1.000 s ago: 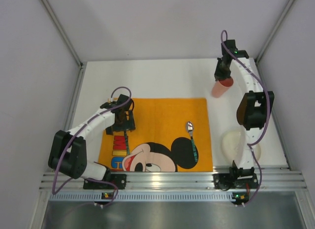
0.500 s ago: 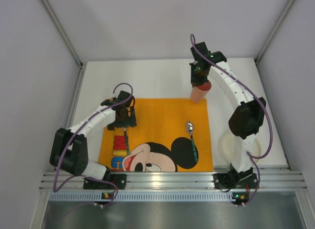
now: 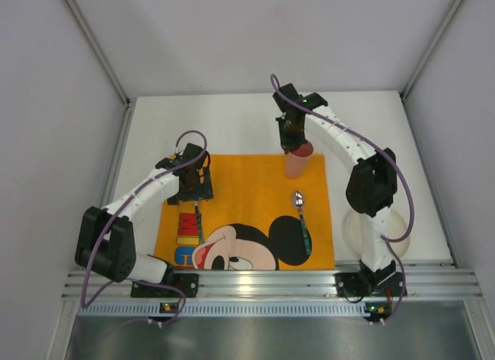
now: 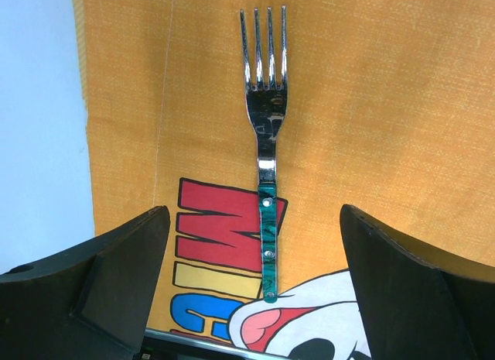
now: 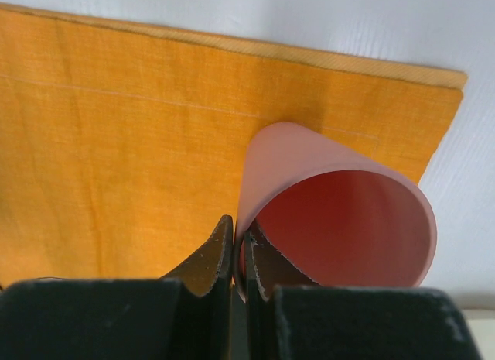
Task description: Set the dinner table for one person
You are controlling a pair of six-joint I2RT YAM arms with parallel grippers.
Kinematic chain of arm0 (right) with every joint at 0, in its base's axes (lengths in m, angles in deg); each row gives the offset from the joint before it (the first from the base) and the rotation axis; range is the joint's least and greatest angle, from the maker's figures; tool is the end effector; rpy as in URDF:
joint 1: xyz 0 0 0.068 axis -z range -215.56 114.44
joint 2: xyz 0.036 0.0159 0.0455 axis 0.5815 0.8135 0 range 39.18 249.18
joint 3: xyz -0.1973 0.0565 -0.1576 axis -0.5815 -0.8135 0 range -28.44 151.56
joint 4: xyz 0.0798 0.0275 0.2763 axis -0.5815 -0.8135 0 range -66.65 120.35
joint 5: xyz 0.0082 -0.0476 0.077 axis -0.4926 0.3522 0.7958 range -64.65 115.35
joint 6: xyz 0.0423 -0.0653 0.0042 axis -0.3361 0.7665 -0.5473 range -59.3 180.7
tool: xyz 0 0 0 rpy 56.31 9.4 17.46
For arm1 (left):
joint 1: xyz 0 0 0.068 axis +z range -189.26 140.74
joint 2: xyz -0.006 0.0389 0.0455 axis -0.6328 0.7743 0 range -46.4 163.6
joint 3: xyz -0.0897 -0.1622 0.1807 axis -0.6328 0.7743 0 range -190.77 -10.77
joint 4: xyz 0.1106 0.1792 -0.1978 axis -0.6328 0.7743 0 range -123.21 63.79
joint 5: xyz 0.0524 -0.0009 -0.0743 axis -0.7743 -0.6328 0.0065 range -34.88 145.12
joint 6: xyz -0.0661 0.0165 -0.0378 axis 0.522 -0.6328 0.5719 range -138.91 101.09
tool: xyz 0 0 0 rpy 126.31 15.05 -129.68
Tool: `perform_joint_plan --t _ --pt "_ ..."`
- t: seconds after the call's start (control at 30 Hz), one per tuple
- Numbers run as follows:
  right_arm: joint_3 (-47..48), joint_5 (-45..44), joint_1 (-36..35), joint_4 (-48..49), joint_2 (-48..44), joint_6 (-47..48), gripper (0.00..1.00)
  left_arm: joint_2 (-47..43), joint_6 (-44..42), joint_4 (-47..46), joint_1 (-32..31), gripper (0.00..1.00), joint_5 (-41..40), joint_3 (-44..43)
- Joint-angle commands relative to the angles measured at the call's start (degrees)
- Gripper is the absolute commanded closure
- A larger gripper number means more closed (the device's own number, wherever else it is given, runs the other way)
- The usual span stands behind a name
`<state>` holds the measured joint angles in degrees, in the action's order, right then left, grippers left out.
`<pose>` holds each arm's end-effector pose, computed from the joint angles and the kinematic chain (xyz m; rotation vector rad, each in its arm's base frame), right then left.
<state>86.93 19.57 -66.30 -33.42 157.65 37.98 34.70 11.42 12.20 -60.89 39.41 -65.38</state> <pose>0.4083 0.2349 0.2489 -0.1630 2.7288 0.1283 0.2821 -0.0925 0.1602 -0.2673 2.7233 0.1483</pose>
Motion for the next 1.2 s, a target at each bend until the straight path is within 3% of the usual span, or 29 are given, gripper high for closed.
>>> perform_joint_plan --t 0.0,0.07,0.17,0.3,0.6,0.77,0.87,0.97,1.1,1.17 --pt "-1.72 -0.99 -1.6 0.84 0.62 -0.66 1.0 -2.52 0.17 -1.11 0.36 0.04 -0.91 0.64" --pt "-2.6 -0.9 -1.78 1.01 0.7 -0.4 0.99 -2.7 0.44 -1.02 0.27 0.04 -0.82 0.73" --pt "-3.57 -1.25 -1.95 1.01 0.0 -0.13 0.87 -3.05 0.61 -1.37 0.27 0.04 -0.64 0.65" --pt "-3.93 -2.04 -2.04 1.01 -2.71 0.04 0.56 -3.93 0.35 -2.34 0.27 0.04 -0.29 0.12" --pt "-1.82 -4.67 -1.69 -2.76 -11.41 0.48 0.25 -0.77 -2.73 -2.34 0.01 0.04 2.6 -7.6" --pt "-2.17 -7.13 -0.11 -6.54 -19.92 0.4 0.12 1.07 -6.15 -4.62 -1.66 0.04 4.8 -13.06" --pt "-6.2 -9.33 2.43 -7.86 -26.51 0.22 0.05 3.35 -8.52 -6.9 -3.85 0.04 10.33 -17.45" --pt "-17.78 -9.52 7.61 -6.2 -34.5 -0.04 0.0 7.83 -12.39 -11.82 -8.33 0.04 21.82 -22.11" --pt "-37.27 1.08 22.51 -2.6 -42.52 -0.57 0.0 16.62 -14.59 -15.51 -16.84 0.07 35.37 -32.63" --pt "-41.0 3.75 26.68 -1.1 -46.9 -1.1 0.0 22.15 -15.21 -16.23 -20.1 0.08 40.83 -39.39"
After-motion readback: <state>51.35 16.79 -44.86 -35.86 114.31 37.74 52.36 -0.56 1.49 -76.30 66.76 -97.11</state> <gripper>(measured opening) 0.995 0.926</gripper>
